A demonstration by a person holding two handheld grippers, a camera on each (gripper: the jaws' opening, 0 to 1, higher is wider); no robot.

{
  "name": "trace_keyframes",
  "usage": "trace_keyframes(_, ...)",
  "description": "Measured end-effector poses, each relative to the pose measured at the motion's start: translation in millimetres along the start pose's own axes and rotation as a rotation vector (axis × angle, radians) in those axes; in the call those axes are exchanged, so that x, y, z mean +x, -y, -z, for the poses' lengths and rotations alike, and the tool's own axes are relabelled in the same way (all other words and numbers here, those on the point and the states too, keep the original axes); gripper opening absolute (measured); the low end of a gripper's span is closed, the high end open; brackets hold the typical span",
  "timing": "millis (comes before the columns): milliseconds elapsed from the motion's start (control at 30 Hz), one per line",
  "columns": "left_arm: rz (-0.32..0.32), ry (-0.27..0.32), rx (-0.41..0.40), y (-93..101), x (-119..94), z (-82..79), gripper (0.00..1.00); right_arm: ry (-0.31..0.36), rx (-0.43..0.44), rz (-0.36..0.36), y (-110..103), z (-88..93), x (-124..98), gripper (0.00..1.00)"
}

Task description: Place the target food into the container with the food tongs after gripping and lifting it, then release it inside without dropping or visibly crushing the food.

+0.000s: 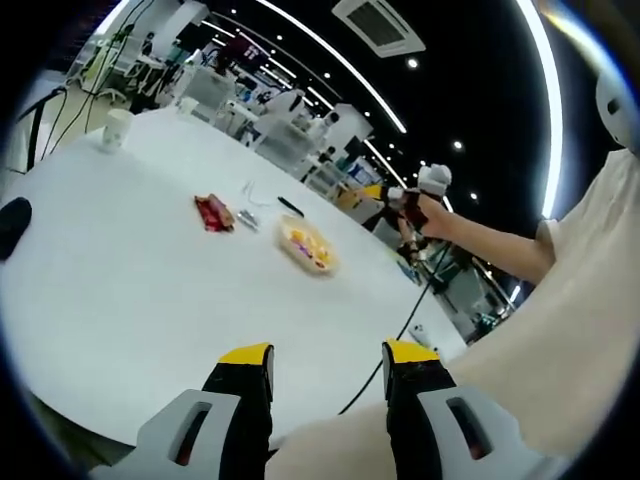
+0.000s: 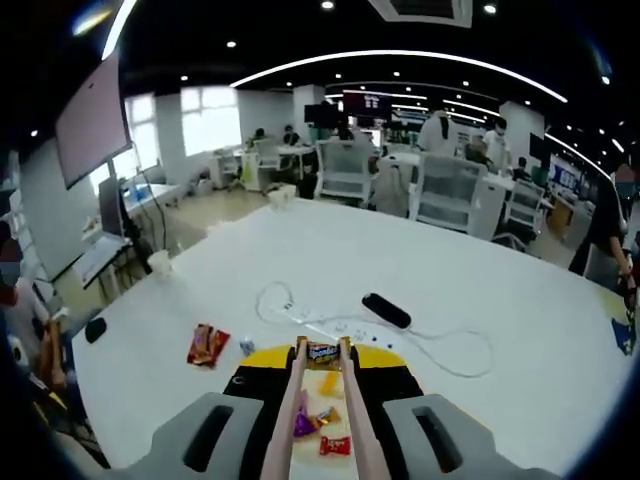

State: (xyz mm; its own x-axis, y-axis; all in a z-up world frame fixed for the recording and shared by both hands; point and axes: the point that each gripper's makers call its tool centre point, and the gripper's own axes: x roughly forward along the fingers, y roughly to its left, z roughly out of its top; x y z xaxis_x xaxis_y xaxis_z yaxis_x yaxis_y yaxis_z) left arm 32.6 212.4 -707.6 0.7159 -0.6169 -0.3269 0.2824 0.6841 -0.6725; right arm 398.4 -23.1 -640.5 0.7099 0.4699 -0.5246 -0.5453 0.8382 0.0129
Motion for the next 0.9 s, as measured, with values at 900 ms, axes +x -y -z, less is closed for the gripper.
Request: trace_keyframes(900, -0.005, -0.011, -0.004, 0.7, -3, 5.9, 0.42, 0.002, 0.027, -0.019, -15, 6.4, 5, 0.23)
